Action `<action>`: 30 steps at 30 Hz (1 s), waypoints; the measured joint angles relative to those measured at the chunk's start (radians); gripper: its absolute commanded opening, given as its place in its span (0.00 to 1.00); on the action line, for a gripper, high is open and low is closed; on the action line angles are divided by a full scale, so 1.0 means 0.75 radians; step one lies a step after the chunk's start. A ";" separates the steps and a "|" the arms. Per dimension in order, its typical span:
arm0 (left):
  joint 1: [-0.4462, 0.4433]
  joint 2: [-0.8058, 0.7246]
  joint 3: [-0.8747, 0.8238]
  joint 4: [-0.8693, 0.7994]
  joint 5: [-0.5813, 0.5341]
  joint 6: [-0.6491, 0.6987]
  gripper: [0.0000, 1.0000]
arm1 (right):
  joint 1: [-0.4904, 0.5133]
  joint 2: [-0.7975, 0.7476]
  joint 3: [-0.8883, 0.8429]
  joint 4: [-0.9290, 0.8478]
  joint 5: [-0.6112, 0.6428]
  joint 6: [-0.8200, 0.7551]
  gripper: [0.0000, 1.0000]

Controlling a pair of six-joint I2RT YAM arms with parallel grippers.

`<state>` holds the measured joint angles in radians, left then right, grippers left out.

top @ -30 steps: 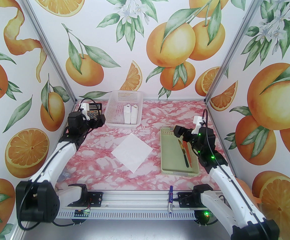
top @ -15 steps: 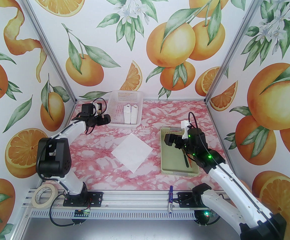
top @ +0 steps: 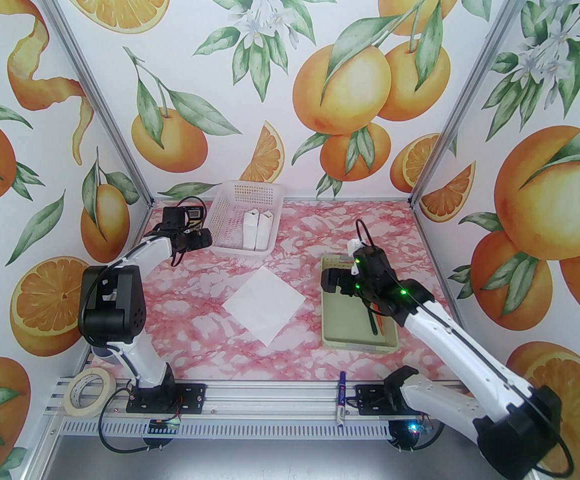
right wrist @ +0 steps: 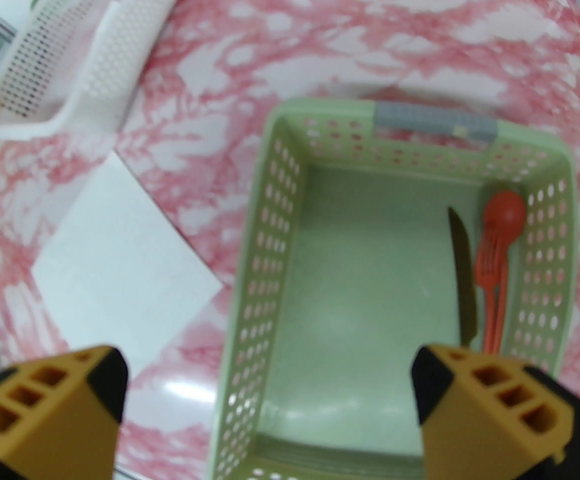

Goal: Place the utensils on the paper napkin and roll it up

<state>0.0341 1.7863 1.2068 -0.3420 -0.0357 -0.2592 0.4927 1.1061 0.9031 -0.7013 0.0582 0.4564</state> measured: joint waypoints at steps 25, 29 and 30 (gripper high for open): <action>0.301 -0.224 -0.261 0.046 0.102 -0.071 1.00 | 0.190 0.436 0.075 -0.011 0.123 0.022 1.00; 0.299 -0.281 -0.289 0.091 0.239 -0.085 1.00 | 0.121 0.422 0.075 -0.008 0.102 0.008 1.00; 0.300 -0.303 -0.299 0.098 0.260 -0.091 1.00 | 0.087 0.410 0.075 -0.007 0.095 0.004 1.00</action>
<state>0.2588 1.5593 0.9825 -0.2684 0.1596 -0.3271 0.5583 1.4136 0.9592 -0.7067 0.1291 0.4595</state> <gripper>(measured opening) 0.998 0.997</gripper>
